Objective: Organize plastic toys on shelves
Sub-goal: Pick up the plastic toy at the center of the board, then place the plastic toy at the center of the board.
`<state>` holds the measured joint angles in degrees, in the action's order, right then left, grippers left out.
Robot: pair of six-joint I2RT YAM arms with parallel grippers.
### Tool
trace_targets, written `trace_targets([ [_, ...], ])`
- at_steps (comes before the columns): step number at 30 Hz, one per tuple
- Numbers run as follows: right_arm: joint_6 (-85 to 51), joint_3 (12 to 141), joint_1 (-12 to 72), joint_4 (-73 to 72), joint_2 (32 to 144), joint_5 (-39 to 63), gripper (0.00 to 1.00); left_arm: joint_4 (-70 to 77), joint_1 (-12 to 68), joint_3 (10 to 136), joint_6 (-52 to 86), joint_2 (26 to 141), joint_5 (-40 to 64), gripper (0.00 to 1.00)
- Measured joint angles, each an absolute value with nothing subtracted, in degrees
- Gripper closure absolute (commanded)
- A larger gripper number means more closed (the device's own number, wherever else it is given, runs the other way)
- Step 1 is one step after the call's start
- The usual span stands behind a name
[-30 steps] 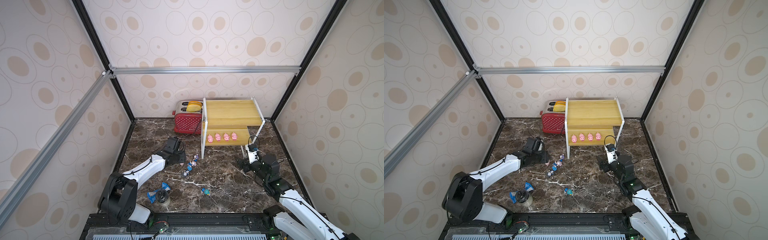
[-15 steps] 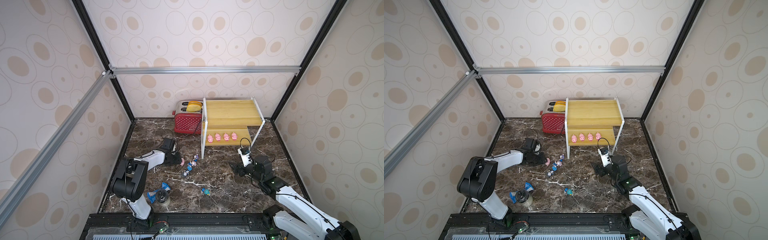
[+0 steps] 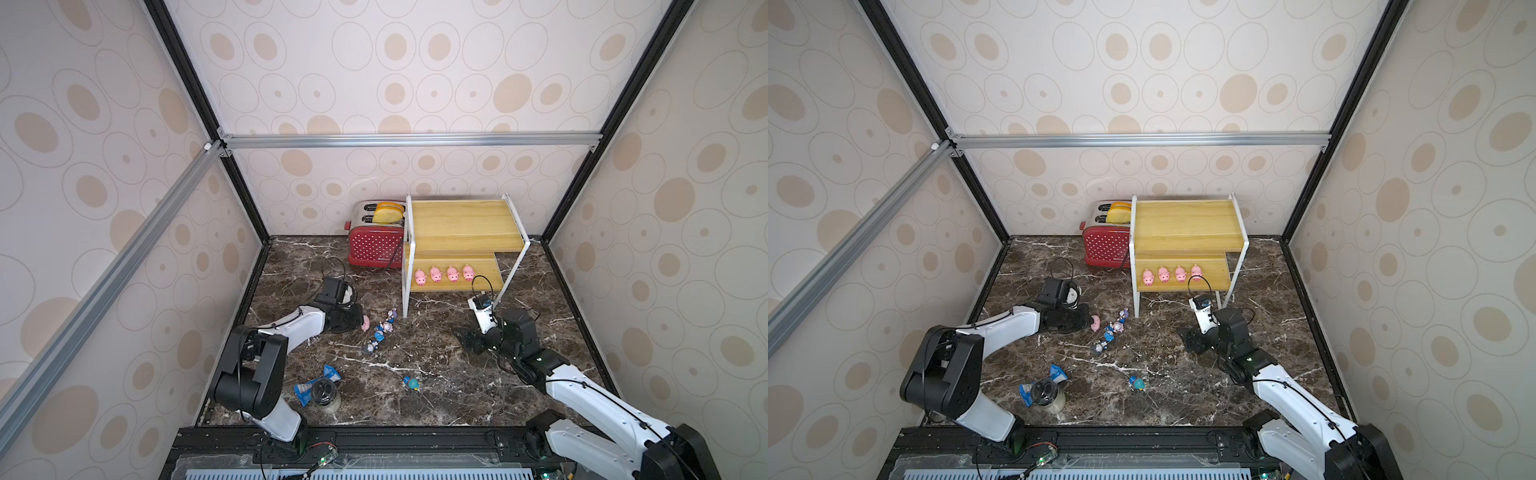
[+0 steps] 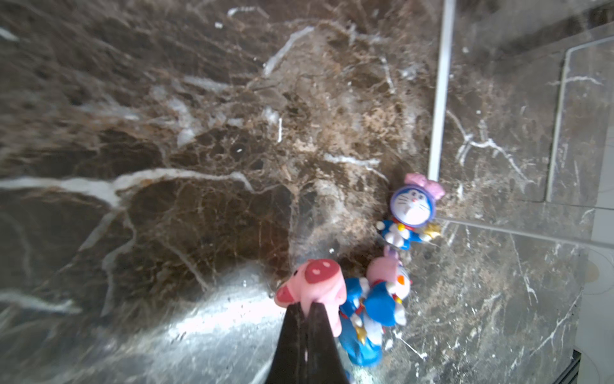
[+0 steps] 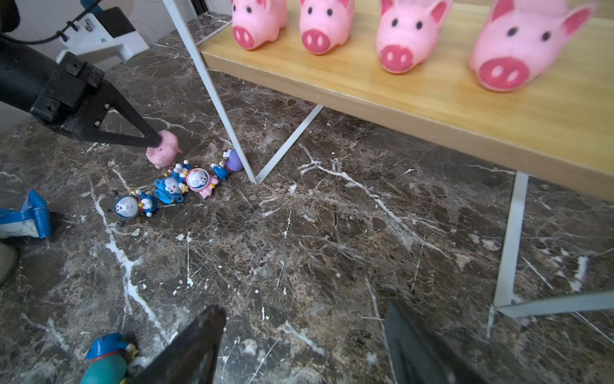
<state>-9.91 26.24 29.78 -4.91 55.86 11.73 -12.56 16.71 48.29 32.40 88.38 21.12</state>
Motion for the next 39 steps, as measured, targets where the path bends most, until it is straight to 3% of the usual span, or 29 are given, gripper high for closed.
trace_targets([
  [4,-10.83,27.33,29.85,-3.25,55.64,11.9,0.19,-13.02,21.78,47.37,28.4,80.55,16.4,1.0],
  [11,-15.03,29.08,29.85,3.11,55.22,13.58,0.19,-10.63,38.61,43.29,18.76,71.31,1.98,1.0],
  [19,-19.11,29.45,29.85,8.47,54.3,9.37,0.19,-3.51,53.36,39.42,7.03,76.79,-14.04,1.0],
  [31,-19.49,27.46,29.82,9.15,48.38,3.09,0.18,4.99,55.75,42.59,1.89,93.86,-21.61,1.0],
  [39,-19.31,26.74,29.82,8.99,47.11,1.48,0.18,6.98,56.42,44.18,1.91,97.19,-24.23,0.96],
])
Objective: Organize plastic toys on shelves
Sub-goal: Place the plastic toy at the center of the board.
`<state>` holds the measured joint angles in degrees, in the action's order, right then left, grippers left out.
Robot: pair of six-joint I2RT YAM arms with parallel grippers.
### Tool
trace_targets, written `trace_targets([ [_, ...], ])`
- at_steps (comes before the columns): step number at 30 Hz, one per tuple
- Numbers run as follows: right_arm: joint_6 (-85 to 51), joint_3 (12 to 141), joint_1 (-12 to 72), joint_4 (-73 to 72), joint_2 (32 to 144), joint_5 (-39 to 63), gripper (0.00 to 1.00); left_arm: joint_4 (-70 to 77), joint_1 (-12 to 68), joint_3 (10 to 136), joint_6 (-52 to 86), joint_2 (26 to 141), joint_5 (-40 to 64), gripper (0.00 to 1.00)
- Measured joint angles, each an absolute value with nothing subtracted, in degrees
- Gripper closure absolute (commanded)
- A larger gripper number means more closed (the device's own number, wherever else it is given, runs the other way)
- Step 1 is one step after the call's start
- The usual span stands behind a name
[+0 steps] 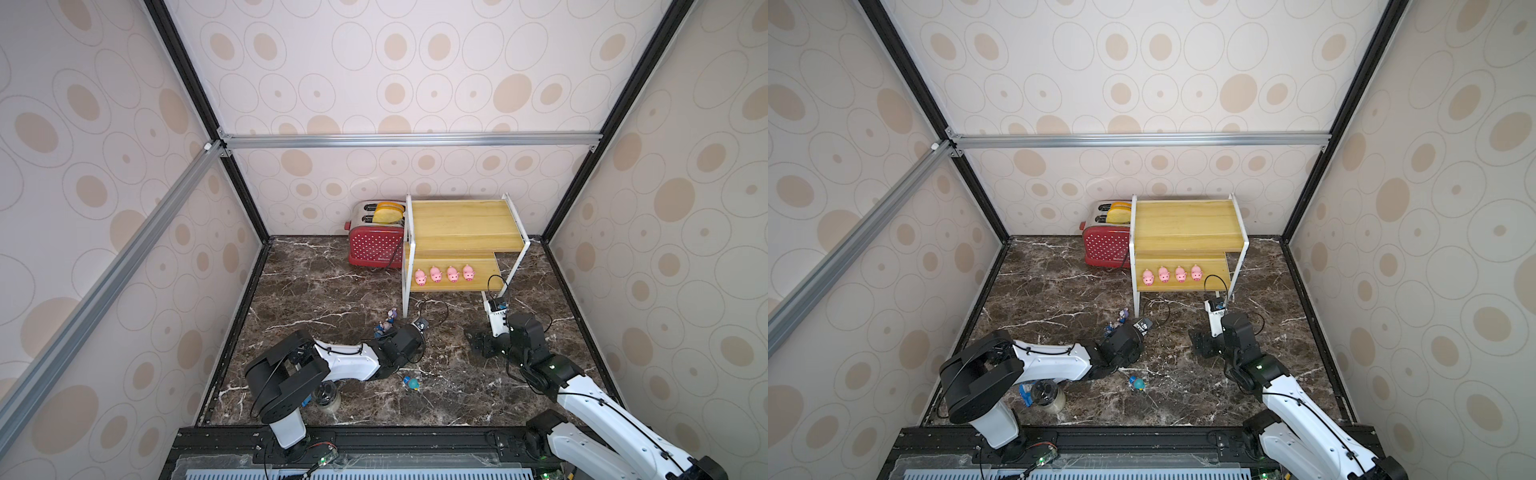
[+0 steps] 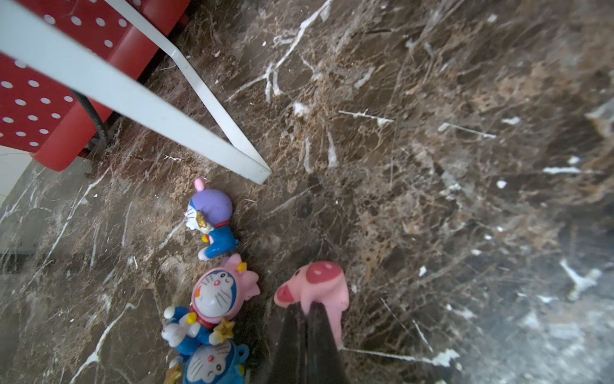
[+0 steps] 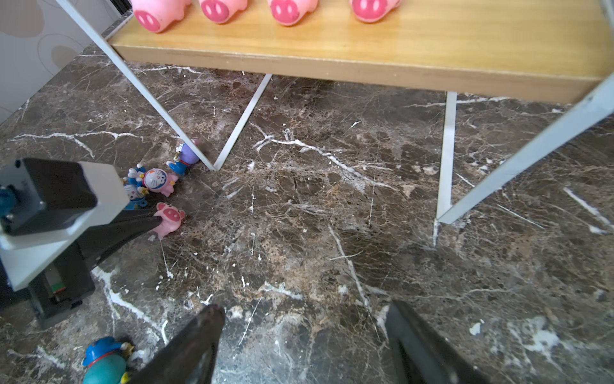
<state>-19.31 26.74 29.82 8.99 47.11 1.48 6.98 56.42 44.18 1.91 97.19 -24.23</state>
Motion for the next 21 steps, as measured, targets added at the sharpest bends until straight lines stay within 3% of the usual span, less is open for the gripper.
trace_targets([
  [11,-19.0,26.37,29.82,8.25,47.55,1.02,0.18,6.7,59.22,43.2,3.57,96.55,-23.31,0.84],
  [21,-18.13,25.91,29.82,7.68,48.31,1.34,0.17,4.4,62.67,39.99,7.09,94.24,-18.55,0.61],
])
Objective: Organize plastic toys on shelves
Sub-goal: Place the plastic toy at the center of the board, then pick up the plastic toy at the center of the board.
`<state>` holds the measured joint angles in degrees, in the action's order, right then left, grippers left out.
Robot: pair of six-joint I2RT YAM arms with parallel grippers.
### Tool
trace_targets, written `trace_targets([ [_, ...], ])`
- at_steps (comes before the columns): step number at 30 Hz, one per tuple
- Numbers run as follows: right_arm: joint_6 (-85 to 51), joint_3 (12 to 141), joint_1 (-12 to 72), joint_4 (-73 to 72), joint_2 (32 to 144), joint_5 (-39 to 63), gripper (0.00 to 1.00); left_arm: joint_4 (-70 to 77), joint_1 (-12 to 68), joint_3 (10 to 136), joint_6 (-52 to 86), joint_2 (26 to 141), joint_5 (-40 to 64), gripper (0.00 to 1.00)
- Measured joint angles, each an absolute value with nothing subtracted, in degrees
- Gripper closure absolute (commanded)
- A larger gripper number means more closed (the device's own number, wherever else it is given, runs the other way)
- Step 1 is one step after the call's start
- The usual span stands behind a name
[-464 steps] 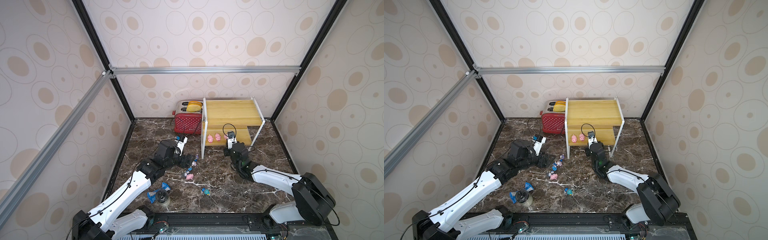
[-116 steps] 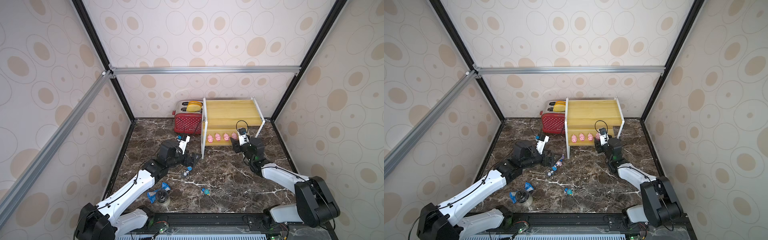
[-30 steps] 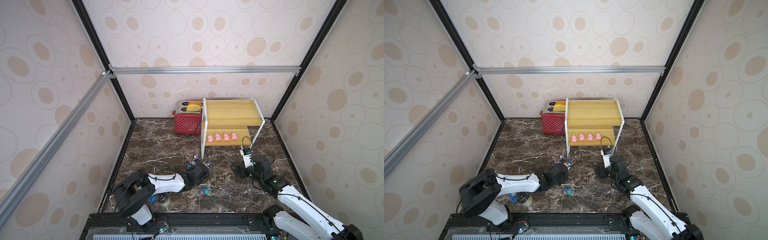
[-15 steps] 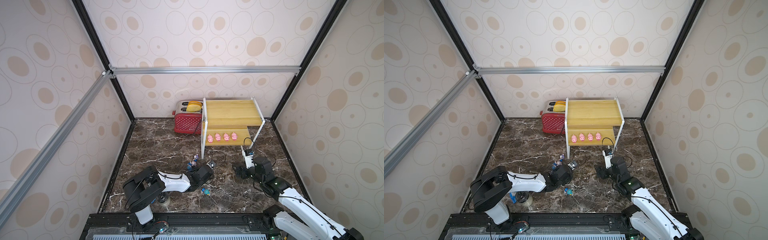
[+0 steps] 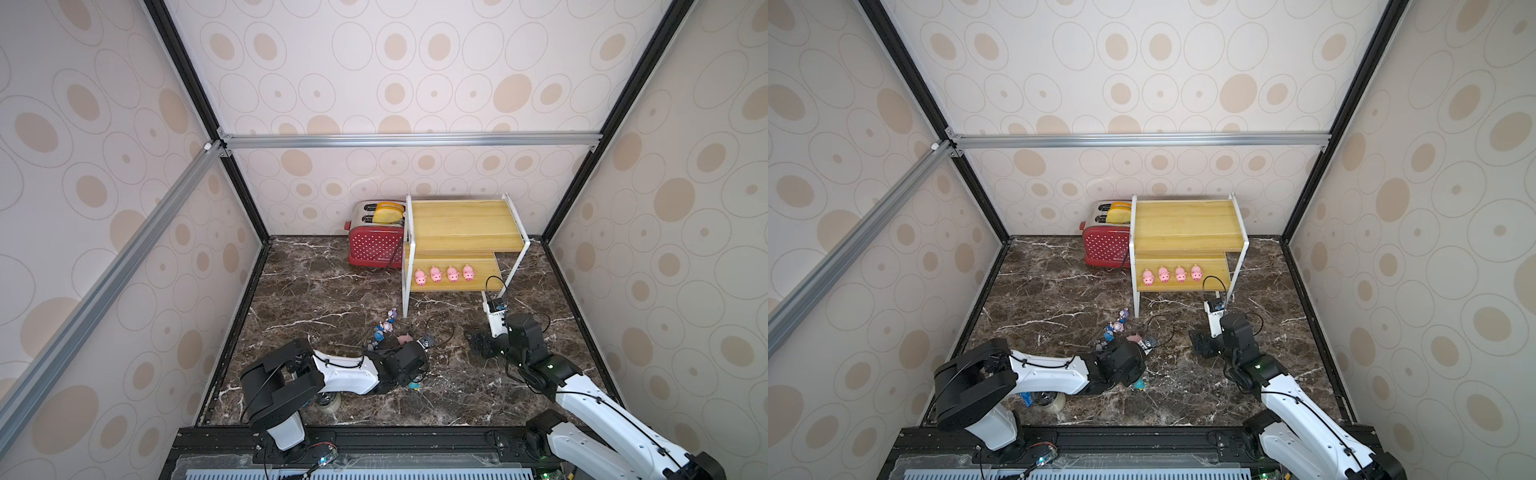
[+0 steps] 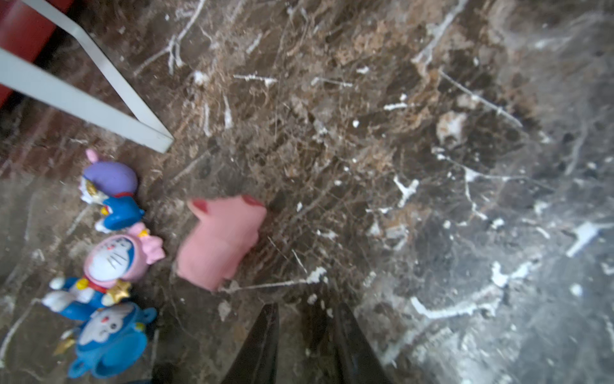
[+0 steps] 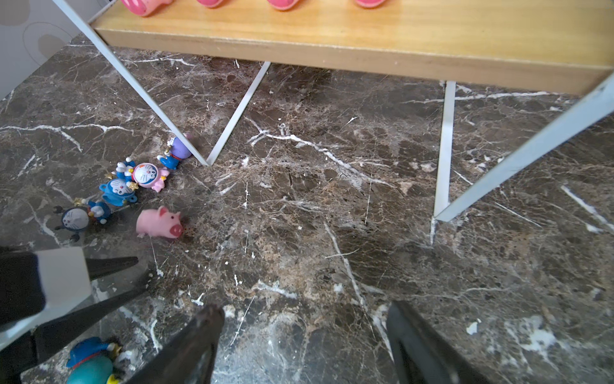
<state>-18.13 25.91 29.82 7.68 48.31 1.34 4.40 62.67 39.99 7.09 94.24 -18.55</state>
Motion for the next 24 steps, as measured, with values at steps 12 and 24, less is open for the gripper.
trace_targets([
  [12,-10.87,23.97,29.98,-1.06,57.76,14.85,0.2,1.17,62.81,37.32,10.26,79.33,-22.17,0.21],
  [24,-2.42,24.29,38.37,-23.59,80.97,25.67,0.23,-9.56,53.41,31.31,23.55,60.31,-24.69,0.04],
])
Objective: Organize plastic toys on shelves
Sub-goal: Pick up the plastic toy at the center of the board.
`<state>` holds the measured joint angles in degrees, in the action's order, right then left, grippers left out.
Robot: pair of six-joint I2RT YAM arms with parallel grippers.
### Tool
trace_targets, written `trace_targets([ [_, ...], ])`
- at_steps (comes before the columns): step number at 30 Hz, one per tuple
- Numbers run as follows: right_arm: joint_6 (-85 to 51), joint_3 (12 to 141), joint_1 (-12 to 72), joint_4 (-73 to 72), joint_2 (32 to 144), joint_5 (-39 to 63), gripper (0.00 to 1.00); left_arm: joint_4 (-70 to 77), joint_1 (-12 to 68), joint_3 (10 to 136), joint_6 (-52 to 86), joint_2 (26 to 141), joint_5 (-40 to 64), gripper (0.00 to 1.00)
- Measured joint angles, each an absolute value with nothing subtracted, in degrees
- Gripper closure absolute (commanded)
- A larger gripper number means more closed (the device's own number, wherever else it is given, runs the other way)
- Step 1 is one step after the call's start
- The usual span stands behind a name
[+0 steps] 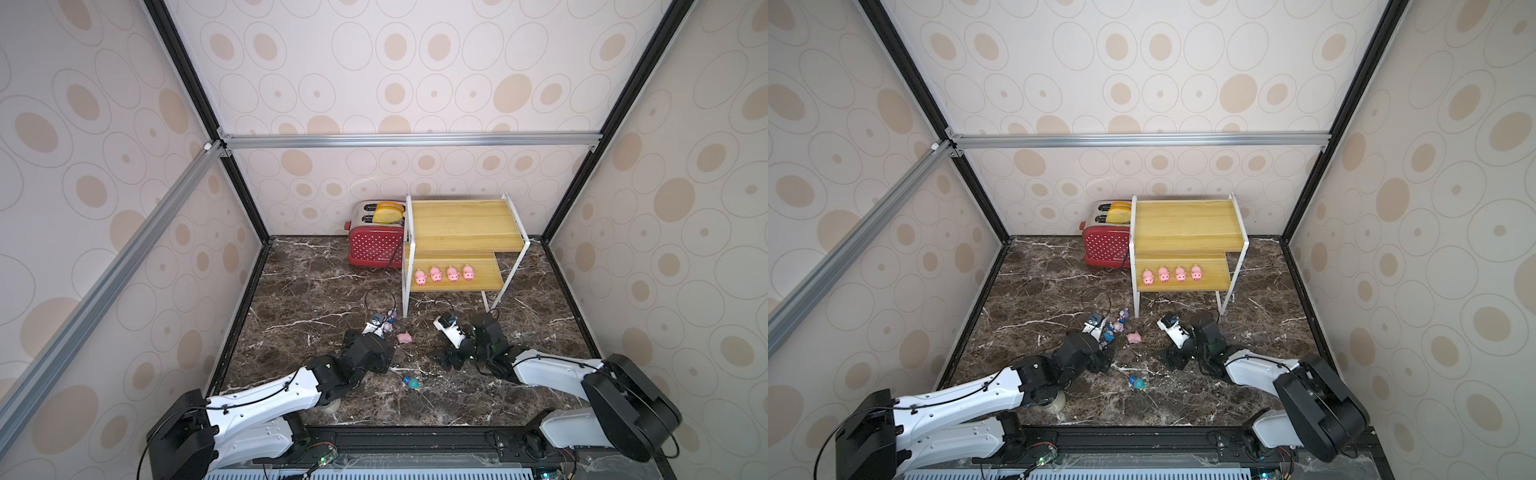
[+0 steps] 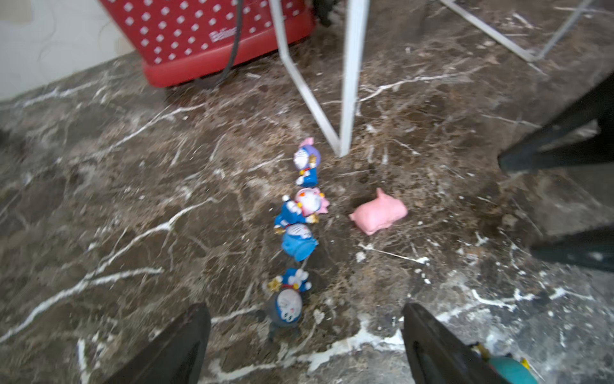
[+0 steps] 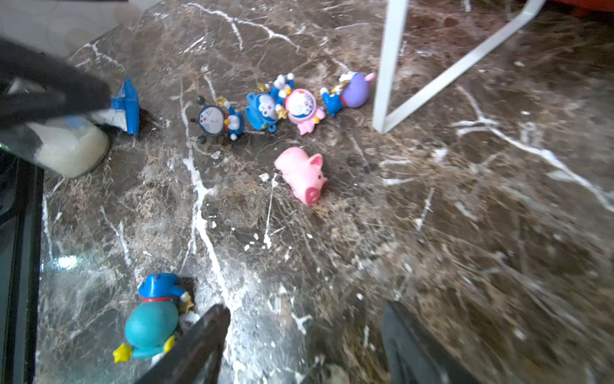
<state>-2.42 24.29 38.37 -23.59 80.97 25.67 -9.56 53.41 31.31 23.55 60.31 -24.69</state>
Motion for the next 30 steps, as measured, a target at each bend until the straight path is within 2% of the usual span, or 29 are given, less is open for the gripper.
trace_targets([
  [9,-4.29,31.64,42.65,-36.1,95.18,24.12,0.28,-15.14,48.99,31.16,30.39,55.59,-24.08,0.03],
  [20,-9.65,35.18,44.07,-41.39,100.79,14.48,0.32,-17.17,48.95,30.15,32.51,52.31,-23.9,0.03],
  [30,-7.4,34.76,45.36,-42.13,102.19,14.44,0.32,-17.41,48.93,29.87,32.82,52.45,-23.75,0.02],
])
